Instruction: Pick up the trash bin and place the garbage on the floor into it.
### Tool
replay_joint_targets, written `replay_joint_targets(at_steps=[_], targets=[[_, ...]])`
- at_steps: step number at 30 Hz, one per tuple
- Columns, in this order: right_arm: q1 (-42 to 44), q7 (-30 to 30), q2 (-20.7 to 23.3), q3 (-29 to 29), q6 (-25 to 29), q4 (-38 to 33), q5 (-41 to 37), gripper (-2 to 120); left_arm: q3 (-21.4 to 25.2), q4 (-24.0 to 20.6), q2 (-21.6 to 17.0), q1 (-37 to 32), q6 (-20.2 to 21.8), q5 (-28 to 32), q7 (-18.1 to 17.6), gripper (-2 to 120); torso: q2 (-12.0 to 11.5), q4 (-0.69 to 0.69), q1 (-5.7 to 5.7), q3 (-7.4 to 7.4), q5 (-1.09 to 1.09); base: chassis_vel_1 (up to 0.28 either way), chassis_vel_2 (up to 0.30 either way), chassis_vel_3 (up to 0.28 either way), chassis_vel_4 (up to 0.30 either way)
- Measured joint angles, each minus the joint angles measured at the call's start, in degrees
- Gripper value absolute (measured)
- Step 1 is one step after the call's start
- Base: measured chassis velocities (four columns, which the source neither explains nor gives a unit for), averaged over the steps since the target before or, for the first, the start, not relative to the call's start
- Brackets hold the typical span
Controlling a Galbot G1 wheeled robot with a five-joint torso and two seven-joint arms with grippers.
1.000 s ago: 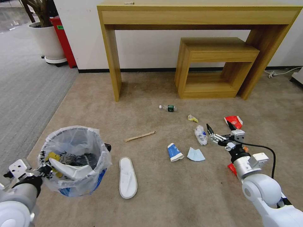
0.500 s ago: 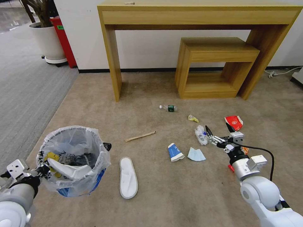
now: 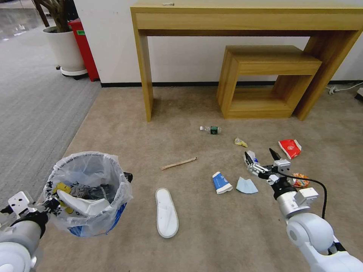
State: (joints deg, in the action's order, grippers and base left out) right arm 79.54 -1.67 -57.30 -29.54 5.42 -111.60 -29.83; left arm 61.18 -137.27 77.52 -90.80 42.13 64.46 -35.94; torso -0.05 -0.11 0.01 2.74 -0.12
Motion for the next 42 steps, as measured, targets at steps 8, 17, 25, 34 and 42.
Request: replay_joint_targets(at_steps=[8,17,25,34,42], targets=[[-0.2,0.2,-0.1,0.7,1.0,0.2,-0.7,100,0.7,1.2,-0.6,0.4,0.0,0.0,0.0,1,0.0,-0.01,0.00,0.00,0.00,0.000,0.000,0.000,0.000],[0.2,0.3,-0.4,0.8,-0.5,0.1,-0.5,100,1.1,4.1,-0.8,1.0,-0.1,-0.3,0.2,1,0.0,-0.01,0.00,0.00,0.00,0.000,0.000,0.000,0.000],[-0.4,0.2,-0.2,1.5,-0.5,0.8,-0.6,100,1.0,5.6,-0.9,1.4,-0.3,-0.7,0.3,1,0.0,-0.01,-0.01,-0.01,0.00,-0.014,0.012,0.013,-0.018],[-0.9,-0.7,-0.9,2.5,-0.8,1.9,0.4,100,0.7,5.8,-1.1,1.4,-0.4,-1.5,0.8,1,0.0,-0.01,0.00,0.00,0.00,-0.163,0.164,0.152,-0.162],[-1.1,-4.2,-0.6,4.6,-8.1,1.4,1.9,100,0.0,6.1,-1.1,1.8,-0.5,-2.4,0.9,1,0.0,0.00,0.00,0.02,0.00,-0.152,0.140,0.138,-0.146]])
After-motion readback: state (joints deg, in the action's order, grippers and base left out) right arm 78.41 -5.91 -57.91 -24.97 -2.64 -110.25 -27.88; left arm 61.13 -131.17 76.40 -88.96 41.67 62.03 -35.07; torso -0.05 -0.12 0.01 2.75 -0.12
